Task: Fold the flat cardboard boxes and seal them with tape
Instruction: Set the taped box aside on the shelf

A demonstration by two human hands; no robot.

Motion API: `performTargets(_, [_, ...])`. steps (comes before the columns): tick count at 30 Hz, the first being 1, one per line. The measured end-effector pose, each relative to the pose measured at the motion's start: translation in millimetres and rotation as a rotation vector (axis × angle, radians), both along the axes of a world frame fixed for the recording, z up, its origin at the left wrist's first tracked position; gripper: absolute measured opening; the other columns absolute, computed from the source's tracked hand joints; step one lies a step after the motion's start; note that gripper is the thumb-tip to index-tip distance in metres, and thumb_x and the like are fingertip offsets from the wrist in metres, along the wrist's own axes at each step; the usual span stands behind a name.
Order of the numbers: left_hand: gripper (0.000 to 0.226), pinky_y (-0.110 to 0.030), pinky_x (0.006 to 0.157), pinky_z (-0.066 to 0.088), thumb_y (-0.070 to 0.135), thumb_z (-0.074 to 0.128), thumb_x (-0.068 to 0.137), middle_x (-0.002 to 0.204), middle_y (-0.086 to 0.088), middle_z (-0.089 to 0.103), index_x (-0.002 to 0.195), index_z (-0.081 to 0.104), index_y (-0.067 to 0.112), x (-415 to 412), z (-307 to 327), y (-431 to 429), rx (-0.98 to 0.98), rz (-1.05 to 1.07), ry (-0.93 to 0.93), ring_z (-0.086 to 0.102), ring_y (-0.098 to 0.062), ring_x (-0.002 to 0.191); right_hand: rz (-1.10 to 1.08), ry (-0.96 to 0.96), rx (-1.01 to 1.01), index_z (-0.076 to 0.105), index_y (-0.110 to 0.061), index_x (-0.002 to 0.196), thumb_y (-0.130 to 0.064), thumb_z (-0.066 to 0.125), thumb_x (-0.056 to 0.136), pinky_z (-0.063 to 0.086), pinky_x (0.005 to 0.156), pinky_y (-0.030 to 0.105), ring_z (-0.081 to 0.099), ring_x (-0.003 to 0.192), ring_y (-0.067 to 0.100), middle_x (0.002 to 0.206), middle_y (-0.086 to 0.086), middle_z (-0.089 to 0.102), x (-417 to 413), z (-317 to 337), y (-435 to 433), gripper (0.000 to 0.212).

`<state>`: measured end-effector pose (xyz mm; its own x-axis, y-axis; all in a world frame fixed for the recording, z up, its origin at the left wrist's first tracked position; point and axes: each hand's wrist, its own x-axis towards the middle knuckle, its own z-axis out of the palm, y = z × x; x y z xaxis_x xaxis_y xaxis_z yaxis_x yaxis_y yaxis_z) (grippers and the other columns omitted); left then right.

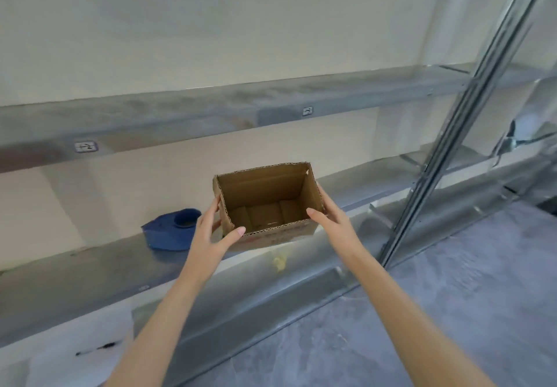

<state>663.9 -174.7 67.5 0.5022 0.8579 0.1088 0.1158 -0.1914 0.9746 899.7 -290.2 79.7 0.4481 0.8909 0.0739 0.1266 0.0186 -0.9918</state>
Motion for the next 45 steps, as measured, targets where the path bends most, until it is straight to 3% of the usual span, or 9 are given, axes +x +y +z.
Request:
performTargets(3, [0.081,-0.037,0.118,0.026,0.053,0.068,0.076,0.159,0.011,0.024,0.146,0.027,0.051,52.9,-1.0,-13.2,0.056,-0.089,0.063,0.027,-0.004,0.14,-0.05,-0.02,-0.003,0.037,-0.038,0.151,-0.018,0.059,0.099,0.033,0.096,0.001,0.04,0.121,-0.026,0.136,-0.038,0.046,43.3,3.8,-26.6,0.059])
performTargets(9, [0.089,-0.039,0.113,0.033,0.055,0.07,0.073,0.16,0.012,0.023,0.148,0.022,0.046,152.3,-0.7,-17.3,-0.006,-0.138,0.041,0.033,-0.017,0.143,-0.159,-0.039,0.015,0.035,-0.036,0.152,-0.02,0.058,0.099,0.033,0.117,0.033,0.043,0.136,0.003,0.15,-0.016,0.046,126.6,10.4,-49.4,0.06])
performTargets(18, [0.064,-0.044,0.116,0.023,0.06,0.064,0.08,0.155,0.009,0.016,0.131,0.027,0.072,293.8,-15.2,34.6,0.162,-0.368,0.201,0.023,-0.022,0.145,-0.187,-0.14,-0.078,0.034,-0.038,0.151,-0.025,0.057,0.1,0.027,0.118,0.034,0.029,0.144,0.008,0.159,-0.012,0.03,264.4,-9.1,-26.3,0.057])
performTargets(22, [0.065,-0.042,0.115,0.027,0.064,0.066,0.076,0.148,0.011,0.023,0.13,0.031,0.069,361.3,-23.7,64.6,0.161,-0.362,0.201,0.031,-0.016,0.138,-0.196,-0.158,-0.079,0.033,-0.041,0.15,-0.02,0.058,0.1,0.037,0.105,0.014,0.04,0.126,-0.019,0.141,-0.033,0.042,329.5,-10.6,-1.6,0.06])
performTargets(26, [0.072,-0.044,0.115,0.032,0.059,0.074,0.076,0.149,0.018,0.022,0.13,0.027,0.066,420.2,-30.2,85.8,0.122,-0.358,0.15,0.032,-0.013,0.137,-0.256,-0.113,-0.078,0.036,-0.034,0.151,-0.014,0.057,0.1,0.041,0.109,0.028,0.045,0.135,0.005,0.147,-0.013,0.049,392.2,-19.3,19.3,0.059])
performTargets(30, [0.079,-0.035,0.113,0.033,0.064,0.076,0.07,0.157,0.015,0.022,0.129,0.024,0.067,464.0,-36.6,99.5,0.089,-0.371,0.083,0.033,-0.009,0.14,-0.284,-0.078,-0.111,0.036,-0.038,0.149,-0.023,0.057,0.1,0.038,0.084,-0.003,0.04,0.118,-0.027,0.132,-0.035,0.048,443.2,-29.2,34.2,0.055])
performTargets(34, [0.081,-0.041,0.114,0.034,0.077,0.069,0.066,0.156,0.015,0.025,0.131,0.025,0.063,505.1,-44.8,108.0,0.013,-0.323,0.064,0.034,-0.011,0.141,-0.228,-0.059,-0.153,0.036,-0.048,0.144,-0.044,0.06,0.095,0.042,0.101,0.018,0.048,0.128,-0.006,0.142,-0.02,0.05,487.1,-36.7,50.7,0.054])
performTargets(39, [0.062,-0.052,0.109,0.042,0.051,0.071,0.082,0.147,0.015,0.038,0.13,0.033,0.059,559.3,-58.2,107.8,-0.126,-0.175,0.0,0.045,0.0,0.127,-0.196,-0.124,-0.159,0.045,-0.036,0.143,-0.034,0.058,0.099,0.035,0.116,0.045,0.044,0.135,0.007,0.144,-0.014,0.051,547.3,-45.2,71.6,0.046])
performTargets(45, [0.067,-0.052,0.11,0.04,0.027,0.073,0.088,0.148,0.012,0.041,0.137,0.034,0.051,624.7,-69.2,90.7,-0.179,-0.064,-0.038,0.05,-0.019,0.132,-0.132,-0.155,-0.134,0.039,-0.038,0.147,-0.024,0.059,0.099,0.04,0.105,0.022,0.046,0.12,-0.014,0.139,-0.016,0.05,623.4,-49.0,86.8,0.053])
